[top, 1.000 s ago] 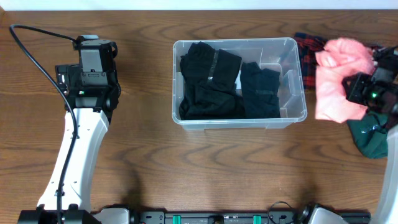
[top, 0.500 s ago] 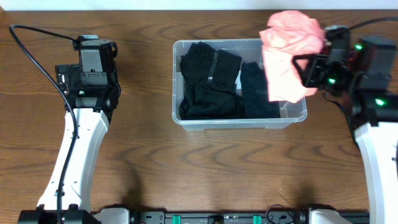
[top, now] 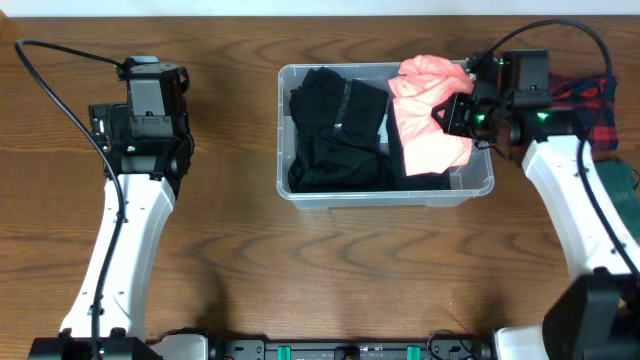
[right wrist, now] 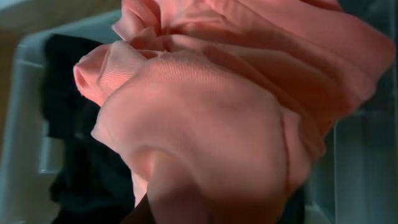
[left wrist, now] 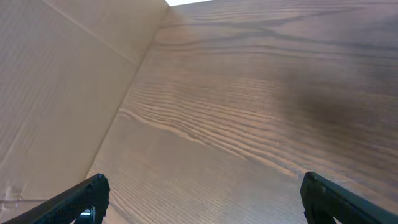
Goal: Pack container
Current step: 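Lift the pink garment and lower it into the container's right side, then release the pink garment and move the right gripper to the green garment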
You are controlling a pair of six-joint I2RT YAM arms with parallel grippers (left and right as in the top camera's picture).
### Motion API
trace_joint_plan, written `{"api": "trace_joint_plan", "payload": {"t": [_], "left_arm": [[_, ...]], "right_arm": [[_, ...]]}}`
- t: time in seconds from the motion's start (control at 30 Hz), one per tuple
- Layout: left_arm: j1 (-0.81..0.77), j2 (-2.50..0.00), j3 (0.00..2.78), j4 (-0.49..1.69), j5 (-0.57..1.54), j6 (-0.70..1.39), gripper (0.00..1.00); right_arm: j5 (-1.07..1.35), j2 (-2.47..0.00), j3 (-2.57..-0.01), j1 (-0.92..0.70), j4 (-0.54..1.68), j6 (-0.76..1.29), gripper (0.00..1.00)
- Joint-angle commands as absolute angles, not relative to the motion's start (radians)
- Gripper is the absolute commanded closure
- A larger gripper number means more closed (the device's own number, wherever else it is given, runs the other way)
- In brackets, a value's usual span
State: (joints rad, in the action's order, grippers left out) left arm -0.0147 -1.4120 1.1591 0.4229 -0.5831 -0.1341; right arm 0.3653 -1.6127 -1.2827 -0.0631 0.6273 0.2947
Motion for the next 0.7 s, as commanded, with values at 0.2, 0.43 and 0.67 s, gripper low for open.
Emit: {"api": "trace_joint_plan", "payload": {"t": [0.2, 0.43, 0.67], "left_arm": [[-0.012, -1.418, 1.177, 0.426, -0.592, -0.133, 0.02], [-0.012, -1.418, 1.177, 0.426, -0.592, -0.133, 0.02], [-0.012, -1.418, 1.177, 0.426, -0.592, -0.133, 0.02]], "right_arm": [[0.362, -1.65, -1.293, -0.068, 0.657, 0.336, 0.94], [0.34, -1.65, -1.292, -0.068, 0.686, 0.335, 0.37], [0.313, -1.644, -1.295, -0.065, 0.661, 0.187, 0.15]]}}
